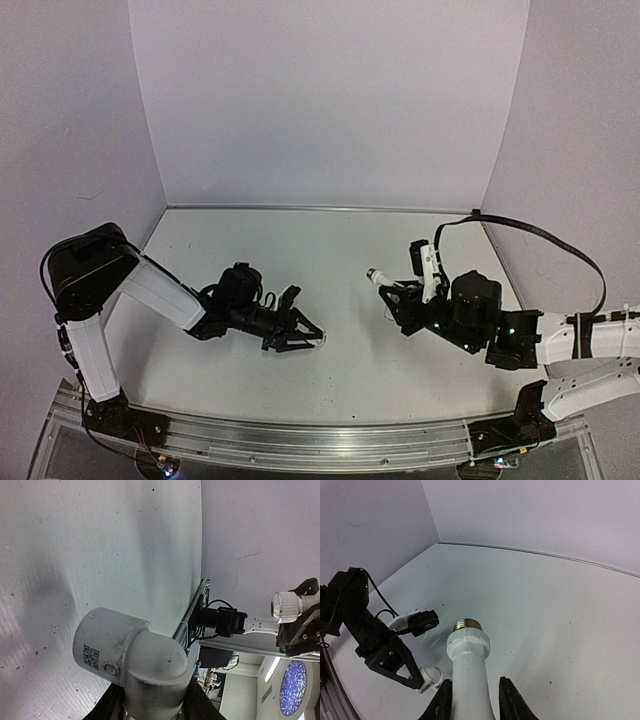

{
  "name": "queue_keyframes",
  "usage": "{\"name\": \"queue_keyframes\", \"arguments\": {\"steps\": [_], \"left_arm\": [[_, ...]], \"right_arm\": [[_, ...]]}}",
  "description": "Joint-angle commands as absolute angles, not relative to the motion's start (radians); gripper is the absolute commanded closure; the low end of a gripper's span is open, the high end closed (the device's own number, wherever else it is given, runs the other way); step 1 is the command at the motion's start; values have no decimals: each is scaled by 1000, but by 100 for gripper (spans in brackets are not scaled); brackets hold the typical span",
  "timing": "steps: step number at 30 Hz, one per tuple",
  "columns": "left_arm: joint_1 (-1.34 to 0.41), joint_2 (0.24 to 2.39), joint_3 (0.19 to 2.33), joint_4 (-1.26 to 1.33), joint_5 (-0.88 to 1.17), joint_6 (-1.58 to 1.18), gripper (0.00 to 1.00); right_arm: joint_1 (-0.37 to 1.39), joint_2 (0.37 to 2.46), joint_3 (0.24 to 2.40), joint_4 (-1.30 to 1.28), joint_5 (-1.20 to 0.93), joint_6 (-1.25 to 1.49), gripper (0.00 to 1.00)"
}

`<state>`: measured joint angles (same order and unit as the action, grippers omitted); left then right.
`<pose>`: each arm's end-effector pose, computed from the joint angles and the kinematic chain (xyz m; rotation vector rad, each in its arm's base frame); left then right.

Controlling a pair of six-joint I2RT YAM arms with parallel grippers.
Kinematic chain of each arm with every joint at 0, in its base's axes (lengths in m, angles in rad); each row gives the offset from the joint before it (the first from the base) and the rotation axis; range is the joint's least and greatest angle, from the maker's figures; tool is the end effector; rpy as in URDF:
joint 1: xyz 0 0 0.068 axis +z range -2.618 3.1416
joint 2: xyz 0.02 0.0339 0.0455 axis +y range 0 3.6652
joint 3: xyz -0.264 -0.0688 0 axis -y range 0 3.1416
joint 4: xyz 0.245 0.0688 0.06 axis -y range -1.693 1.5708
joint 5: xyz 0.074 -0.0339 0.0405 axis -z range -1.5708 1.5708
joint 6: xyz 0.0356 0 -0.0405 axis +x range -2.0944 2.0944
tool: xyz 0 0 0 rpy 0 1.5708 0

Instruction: Install the water faucets

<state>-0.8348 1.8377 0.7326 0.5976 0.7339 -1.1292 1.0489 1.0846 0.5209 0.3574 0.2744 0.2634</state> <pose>0.2113 -0.2688 0.1274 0.1938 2.5749 -1.7695 0.1289 0.2048 0.2445 -0.5059 1.7523 0.7000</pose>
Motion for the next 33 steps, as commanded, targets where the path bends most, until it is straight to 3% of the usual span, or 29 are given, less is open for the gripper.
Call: {"name": "queue_keyframes", "arguments": {"steps": [1, 6, 10, 16, 23, 33], "left_arm": [[-879, 1889, 778, 704, 725, -1055, 80], [-882, 1934, 762, 702, 695, -1027, 78], [-883, 1942, 750, 702, 682, -1014, 71], [-884, 1875, 707, 685, 659, -979, 38], [-879, 1647, 600, 388, 508, -819, 15], [-876, 1117, 655, -185, 89, -532, 10]], "right_arm": [[1053, 1096, 535, 382, 278, 272, 100], [1053, 1108, 542, 382, 276, 274, 100], [1053, 1115, 545, 382, 270, 277, 100], [1054, 1108, 547, 379, 263, 279, 100], [1052, 1091, 542, 374, 272, 276, 100], [1052, 1096, 550, 366, 279, 268, 100]]}}
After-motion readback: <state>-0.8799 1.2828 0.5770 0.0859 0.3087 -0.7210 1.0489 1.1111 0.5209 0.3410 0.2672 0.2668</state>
